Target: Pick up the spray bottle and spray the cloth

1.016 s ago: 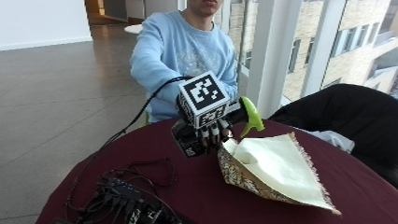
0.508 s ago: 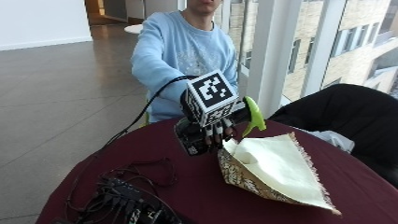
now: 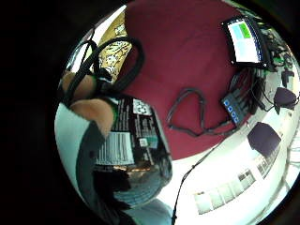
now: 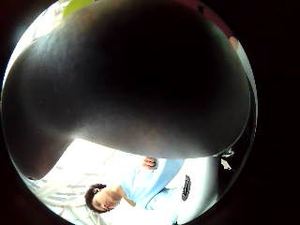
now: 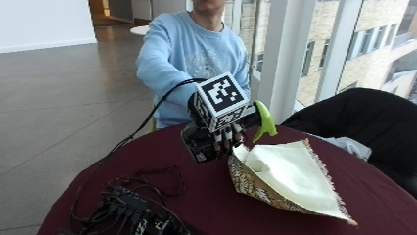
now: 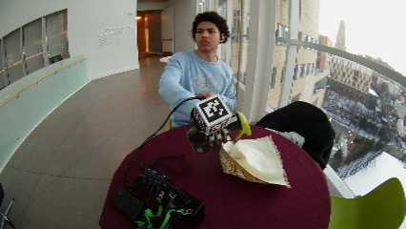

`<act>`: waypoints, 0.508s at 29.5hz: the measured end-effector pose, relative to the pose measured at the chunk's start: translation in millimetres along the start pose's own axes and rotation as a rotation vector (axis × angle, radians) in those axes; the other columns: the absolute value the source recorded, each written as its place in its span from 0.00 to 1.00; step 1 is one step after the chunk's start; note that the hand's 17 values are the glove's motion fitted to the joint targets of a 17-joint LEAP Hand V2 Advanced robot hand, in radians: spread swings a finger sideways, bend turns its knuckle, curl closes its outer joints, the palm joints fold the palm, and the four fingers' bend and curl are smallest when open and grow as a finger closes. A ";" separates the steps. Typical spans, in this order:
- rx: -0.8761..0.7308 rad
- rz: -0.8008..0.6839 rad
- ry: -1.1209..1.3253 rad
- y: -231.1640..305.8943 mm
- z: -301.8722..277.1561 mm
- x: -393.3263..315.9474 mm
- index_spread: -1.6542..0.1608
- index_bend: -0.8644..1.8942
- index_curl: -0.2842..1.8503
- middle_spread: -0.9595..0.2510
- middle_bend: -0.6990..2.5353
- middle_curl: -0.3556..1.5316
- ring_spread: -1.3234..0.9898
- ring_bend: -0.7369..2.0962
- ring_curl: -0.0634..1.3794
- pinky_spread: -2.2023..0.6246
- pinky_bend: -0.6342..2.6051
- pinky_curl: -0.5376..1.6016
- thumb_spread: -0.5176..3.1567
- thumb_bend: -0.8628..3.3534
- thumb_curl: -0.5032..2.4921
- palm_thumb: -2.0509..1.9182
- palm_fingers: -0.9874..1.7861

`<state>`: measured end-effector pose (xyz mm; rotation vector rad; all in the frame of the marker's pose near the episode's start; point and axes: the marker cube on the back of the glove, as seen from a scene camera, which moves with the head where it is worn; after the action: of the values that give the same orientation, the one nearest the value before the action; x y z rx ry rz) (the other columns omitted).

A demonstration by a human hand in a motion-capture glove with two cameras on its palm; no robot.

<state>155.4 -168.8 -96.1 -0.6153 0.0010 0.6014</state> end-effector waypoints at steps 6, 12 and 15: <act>0.009 0.016 0.000 -1.7 -3.7 3.5 0.76 0.36 0.29 0.74 0.27 0.40 0.56 0.40 0.30 0.79 0.29 0.43 0.39 0.20 0.36 0.74 0.75; 0.007 0.003 0.001 -1.2 0.2 1.4 0.76 0.36 0.29 0.74 0.27 0.40 0.56 0.40 0.30 0.79 0.29 0.43 0.39 0.20 0.36 0.74 0.75; 0.008 0.002 -0.001 -1.2 -1.4 0.0 0.76 0.36 0.29 0.74 0.27 0.40 0.56 0.39 0.30 0.79 0.29 0.43 0.39 0.20 0.36 0.74 0.75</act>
<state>156.3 -170.4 -96.6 -0.6074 0.0033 0.6036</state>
